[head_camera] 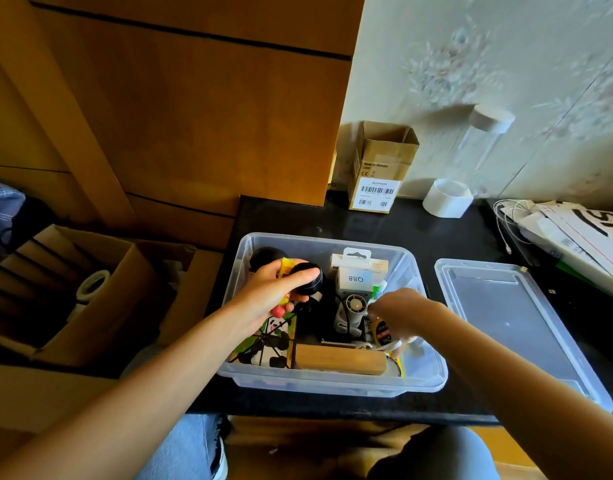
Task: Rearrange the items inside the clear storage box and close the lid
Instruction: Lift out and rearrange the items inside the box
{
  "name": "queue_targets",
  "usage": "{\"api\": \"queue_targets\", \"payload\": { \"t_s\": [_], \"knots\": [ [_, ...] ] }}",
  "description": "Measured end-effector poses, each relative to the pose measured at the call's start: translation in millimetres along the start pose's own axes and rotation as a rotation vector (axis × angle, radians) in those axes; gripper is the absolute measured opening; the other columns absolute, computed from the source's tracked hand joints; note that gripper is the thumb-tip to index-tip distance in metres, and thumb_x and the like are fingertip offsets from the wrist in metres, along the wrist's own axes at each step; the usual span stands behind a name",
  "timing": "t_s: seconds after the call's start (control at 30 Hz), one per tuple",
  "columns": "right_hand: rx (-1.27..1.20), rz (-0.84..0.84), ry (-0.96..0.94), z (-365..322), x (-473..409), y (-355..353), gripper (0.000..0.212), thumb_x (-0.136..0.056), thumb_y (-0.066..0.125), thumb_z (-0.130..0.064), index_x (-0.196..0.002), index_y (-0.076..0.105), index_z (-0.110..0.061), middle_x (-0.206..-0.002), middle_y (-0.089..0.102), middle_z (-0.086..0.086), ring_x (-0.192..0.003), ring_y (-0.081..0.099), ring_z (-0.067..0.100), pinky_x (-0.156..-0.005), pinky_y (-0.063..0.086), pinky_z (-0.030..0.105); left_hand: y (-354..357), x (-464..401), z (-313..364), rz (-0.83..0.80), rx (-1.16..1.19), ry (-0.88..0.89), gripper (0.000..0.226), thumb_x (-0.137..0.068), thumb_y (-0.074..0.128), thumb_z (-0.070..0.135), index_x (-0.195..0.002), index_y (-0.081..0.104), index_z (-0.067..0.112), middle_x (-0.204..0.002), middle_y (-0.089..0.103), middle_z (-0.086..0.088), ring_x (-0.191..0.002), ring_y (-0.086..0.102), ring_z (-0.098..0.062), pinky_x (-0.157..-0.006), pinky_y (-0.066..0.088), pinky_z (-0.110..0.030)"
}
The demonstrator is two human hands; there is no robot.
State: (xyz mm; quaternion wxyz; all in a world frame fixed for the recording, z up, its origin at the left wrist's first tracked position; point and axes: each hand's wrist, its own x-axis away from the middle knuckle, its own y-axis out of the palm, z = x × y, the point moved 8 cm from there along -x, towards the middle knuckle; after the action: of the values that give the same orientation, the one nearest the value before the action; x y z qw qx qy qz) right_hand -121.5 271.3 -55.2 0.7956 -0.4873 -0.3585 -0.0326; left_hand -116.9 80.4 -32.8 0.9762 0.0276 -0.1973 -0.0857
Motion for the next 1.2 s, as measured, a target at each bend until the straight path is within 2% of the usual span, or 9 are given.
{"api": "queue_targets", "payload": {
  "t_s": [0.27,0.5,0.67,0.77,0.83,0.9,0.97,1.07,1.2],
  "knots": [
    [-0.042,0.079,0.004,9,17,-26,0.049,-0.077,0.071,-0.032,-0.121,0.056,-0.015,-0.107,0.062,0.005,-0.098,0.06,0.021,-0.082,0.052,0.028,-10,-5,-1,0.113,0.053,0.075,0.024,-0.084,0.068,0.034,-0.106,0.063,0.025,-0.081,0.068,-0.004,-0.05,0.058,-0.004,-0.039,0.036,-0.015],
    [-0.47,0.279,-0.131,22,56,-76,0.05,-0.075,0.073,-0.035,-0.12,0.054,-0.03,-0.111,0.057,-0.007,-0.101,0.054,0.011,-0.087,0.046,0.021,-10,-10,1,0.133,0.038,0.111,0.018,-0.086,0.067,0.031,-0.103,0.064,0.027,-0.089,0.069,-0.004,-0.062,0.064,-0.011,-0.042,0.039,-0.017],
    [-0.71,0.224,-0.295,-10,41,-80,0.057,-0.077,0.075,-0.033,-0.127,0.049,-0.032,-0.12,0.057,-0.011,-0.107,0.053,0.007,-0.093,0.047,0.021,-9,-14,3,0.151,0.023,0.128,0.015,-0.086,0.066,0.033,-0.1,0.065,0.029,-0.092,0.07,-0.001,-0.068,0.068,-0.009,-0.053,0.047,-0.021],
    [-0.721,0.19,-0.258,-24,19,-75,0.049,-0.082,0.069,-0.031,-0.127,0.05,-0.027,-0.119,0.058,-0.004,-0.102,0.055,0.015,-0.086,0.048,0.023,-10,-15,-2,0.145,0.051,0.113,0.013,-0.086,0.065,0.033,-0.098,0.066,0.03,-0.091,0.07,0.002,-0.067,0.069,-0.008,-0.05,0.048,-0.019],
    [-0.693,0.129,-0.223,-35,6,-68,0.044,-0.084,0.065,-0.031,-0.125,0.051,-0.021,-0.116,0.061,0.0,-0.097,0.058,0.018,-0.08,0.049,0.023,-9,-16,-5,0.123,0.081,0.112,0.013,-0.086,0.065,0.031,-0.098,0.066,0.028,-0.093,0.071,-0.001,-0.07,0.069,-0.012,-0.059,0.053,-0.023],
    [-0.665,0.073,-0.168,-46,-6,-60,0.038,-0.086,0.062,-0.031,-0.119,0.055,-0.012,-0.108,0.066,0.007,-0.091,0.063,0.022,-0.079,0.053,0.028,-9,-18,-6,0.109,0.103,0.107,0.013,-0.086,0.065,0.029,-0.099,0.067,0.027,-0.095,0.071,-0.003,-0.075,0.07,-0.014,-0.068,0.056,-0.027],
    [-0.636,0.042,-0.128,-58,-15,-53,0.031,-0.086,0.059,-0.029,-0.107,0.06,-0.007,-0.093,0.068,0.009,-0.081,0.064,0.021,-0.074,0.054,0.028,-10,-17,-7,0.109,0.105,0.111,0.014,-0.086,0.065,0.029,-0.1,0.067,0.026,-0.095,0.071,0.001,-0.077,0.07,-0.01,-0.064,0.056,-0.021],
    [-0.63,0.045,-0.091,-69,-27,-48,0.023,-0.084,0.061,-0.029,-0.088,0.057,-0.007,-0.069,0.052,0.0,-0.064,0.049,0.015,-0.057,0.041,0.02,-10,-17,-6,0.11,0.071,0.123,0.015,-0.087,0.064,0.03,-0.102,0.066,0.028,-0.093,0.071,0.008,-0.077,0.069,-0.001,-0.057,0.049,-0.01],
    [-0.647,0.108,-0.027,-76,-38,-45,0.03,-0.084,0.06,-0.028,-0.066,0.042,-0.013,-0.061,0.042,-0.003,-0.054,0.039,0.01,-0.048,0.032,0.018,-11,-19,-7,0.109,0.049,0.125,0.014,-0.088,0.063,0.03,-0.101,0.066,0.03,-0.094,0.071,0.007,-0.078,0.069,-0.005,-0.063,0.054,-0.019]
  ]
}}
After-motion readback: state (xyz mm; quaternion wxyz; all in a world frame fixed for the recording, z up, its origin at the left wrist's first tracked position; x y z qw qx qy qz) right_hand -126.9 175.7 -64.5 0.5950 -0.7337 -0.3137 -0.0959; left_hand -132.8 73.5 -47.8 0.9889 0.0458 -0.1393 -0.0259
